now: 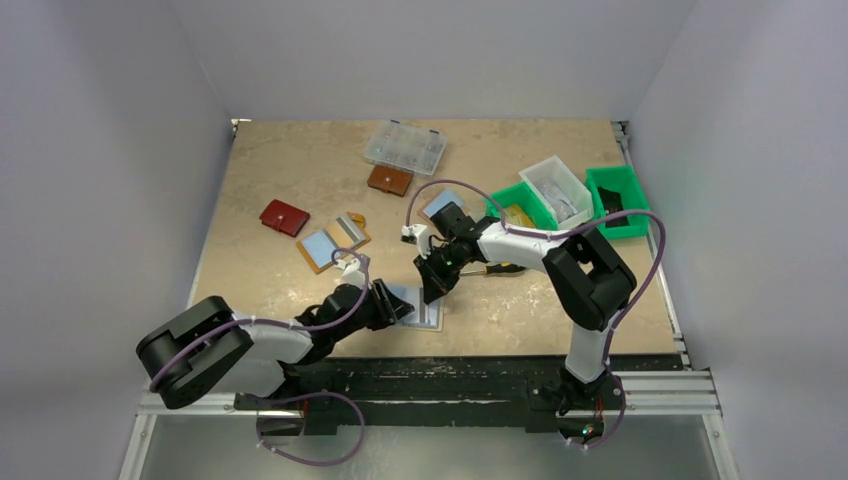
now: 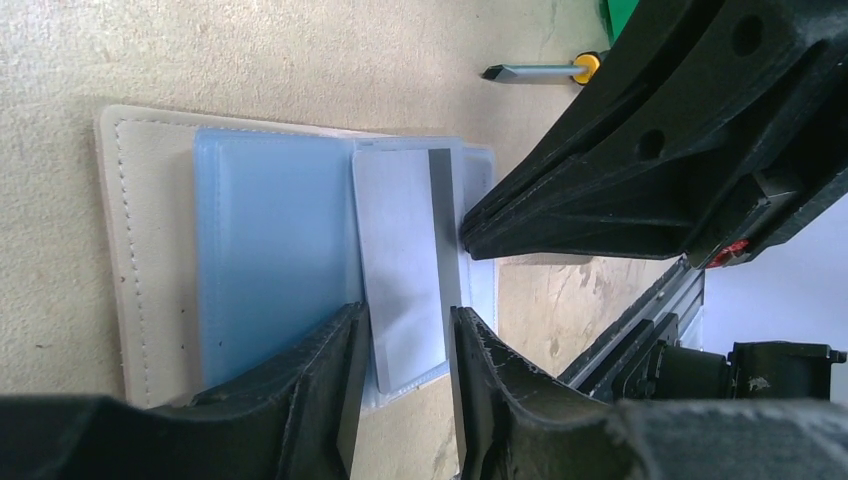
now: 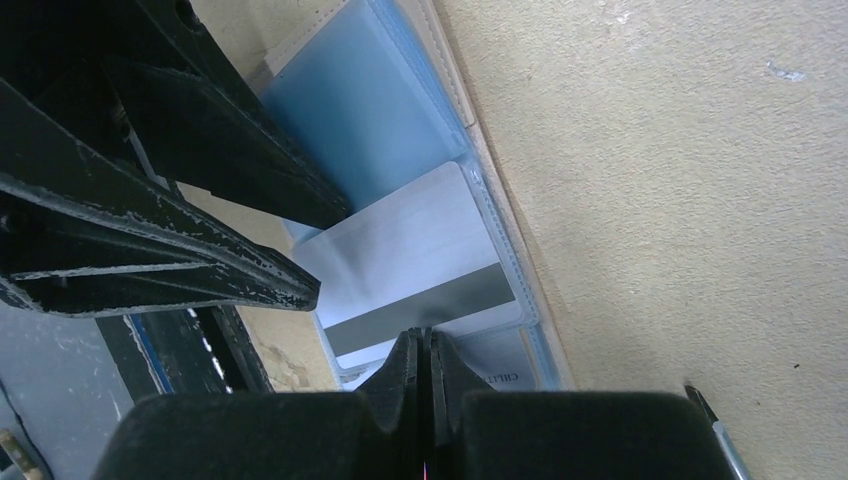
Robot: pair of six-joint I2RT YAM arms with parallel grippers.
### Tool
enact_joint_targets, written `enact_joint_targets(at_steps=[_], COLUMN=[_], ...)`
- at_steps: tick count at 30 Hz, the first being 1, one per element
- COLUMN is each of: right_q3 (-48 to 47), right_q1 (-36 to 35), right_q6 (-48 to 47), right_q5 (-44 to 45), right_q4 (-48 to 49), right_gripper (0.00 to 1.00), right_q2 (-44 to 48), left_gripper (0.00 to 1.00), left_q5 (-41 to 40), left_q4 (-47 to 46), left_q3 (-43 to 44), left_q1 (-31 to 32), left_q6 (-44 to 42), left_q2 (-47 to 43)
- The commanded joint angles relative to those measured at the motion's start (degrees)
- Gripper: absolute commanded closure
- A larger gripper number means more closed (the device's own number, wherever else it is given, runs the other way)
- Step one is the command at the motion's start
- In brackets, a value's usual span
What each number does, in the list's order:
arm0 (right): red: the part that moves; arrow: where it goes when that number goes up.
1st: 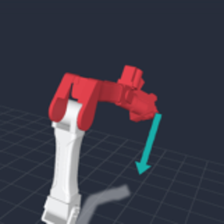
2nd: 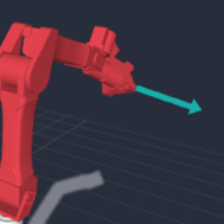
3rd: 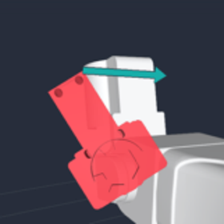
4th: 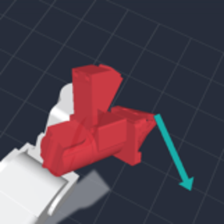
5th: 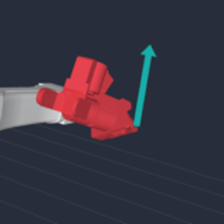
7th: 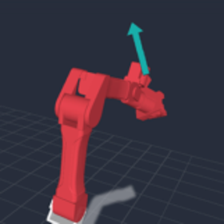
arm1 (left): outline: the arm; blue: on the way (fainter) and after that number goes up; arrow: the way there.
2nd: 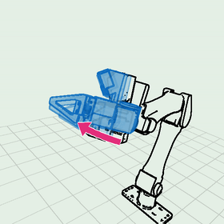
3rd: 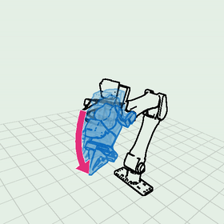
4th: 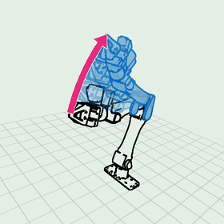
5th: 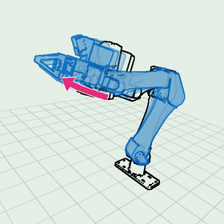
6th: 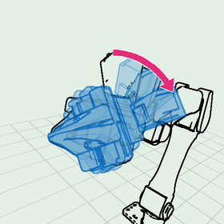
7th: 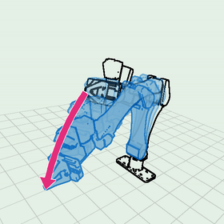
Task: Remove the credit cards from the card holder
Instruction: Remove the credit card from the card holder.
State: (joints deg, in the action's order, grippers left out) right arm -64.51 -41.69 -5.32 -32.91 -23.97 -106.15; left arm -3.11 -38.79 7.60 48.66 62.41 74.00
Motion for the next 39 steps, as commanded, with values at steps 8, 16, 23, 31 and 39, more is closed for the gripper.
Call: enact_joint_targets(at_steps=[8, 16, 23, 31, 39], right_q3=[-0.4, -0.5, -0.6, -1.0, -1.4], right_q1=[-0.5, -0.6, -0.2, 0.2, 0.3], right_q6=[1.8, 1.9, 1.8, 1.1, 0.8], right_q5=[-3.2, -3.1, -0.9, 2.5, 3.7], right_q4=[2.5, 2.5, 2.2, 1.5, 0.6], right_gripper=[1.0, 1.0, 0.97, 0.88, 0.78], right_q2=[-3.3, -3.6, -3.7, -4.1, -4.7], left_gripper=[0.69, 0.91, 1.0, 1.0, 1.0], left_q5=[2.3, 0.3, 0.3, 0.0, 0.3], left_q4=[-4.8, -6.1, -6.4, -2.8, 1.3], left_q3=[0.7, -1.2, -2.5, -3.6, -3.8], left_q1=[-0.3, -0.7, -1.5, -3.1, -4.3], left_q6=[0.8, 2.8, 2.6, 1.1, -0.3], left_q2=[4.4, 4.2, 3.3, 0.6, -2.0])
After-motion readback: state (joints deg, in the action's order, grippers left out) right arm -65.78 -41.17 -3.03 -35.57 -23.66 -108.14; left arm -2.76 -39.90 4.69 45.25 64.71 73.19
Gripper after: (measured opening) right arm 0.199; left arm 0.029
